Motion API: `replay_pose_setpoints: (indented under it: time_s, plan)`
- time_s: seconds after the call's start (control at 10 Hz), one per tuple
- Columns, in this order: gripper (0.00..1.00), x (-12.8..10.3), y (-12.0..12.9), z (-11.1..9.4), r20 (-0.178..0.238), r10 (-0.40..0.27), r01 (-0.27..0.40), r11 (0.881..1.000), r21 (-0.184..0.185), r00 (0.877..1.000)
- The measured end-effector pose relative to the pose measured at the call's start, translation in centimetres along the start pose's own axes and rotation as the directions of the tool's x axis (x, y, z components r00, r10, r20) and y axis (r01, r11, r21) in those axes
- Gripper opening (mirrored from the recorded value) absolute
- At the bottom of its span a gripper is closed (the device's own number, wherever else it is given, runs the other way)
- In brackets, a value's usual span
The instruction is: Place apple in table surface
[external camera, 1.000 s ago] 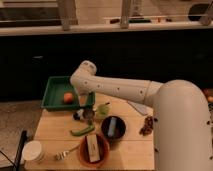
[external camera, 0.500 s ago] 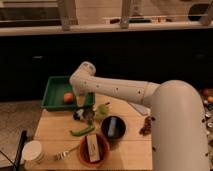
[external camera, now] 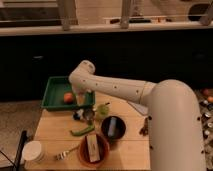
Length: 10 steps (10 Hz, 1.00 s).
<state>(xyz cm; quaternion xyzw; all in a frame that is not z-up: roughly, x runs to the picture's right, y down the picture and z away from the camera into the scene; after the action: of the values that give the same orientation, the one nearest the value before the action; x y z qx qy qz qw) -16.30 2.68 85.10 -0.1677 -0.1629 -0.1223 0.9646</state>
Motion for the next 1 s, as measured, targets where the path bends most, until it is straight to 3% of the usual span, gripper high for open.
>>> replay_pose_setpoints:
  time_s: [0.2, 0.5, 0.8, 0.9, 1.0]
  plan:
    - [0.8, -0.3, -0.9, 0.0, -0.001, -0.075, 0.075, 0.997, -0.015, 0.997]
    - [0.8, -0.5, -2.1, 0.4, 0.017, -0.205, 0.206, 0.978, -0.038, 0.979]
    - [0.8, -0.8, -2.7, 1.6, 0.055, -0.307, 0.31, 0.949, -0.055, 0.95]
    - [0.8, -0.9, -2.8, 1.7, 0.059, -0.315, 0.318, 0.946, -0.056, 0.947]
    - [0.8, -1.4, -2.9, 3.1, 0.092, -0.364, 0.37, 0.926, -0.073, 0.927]
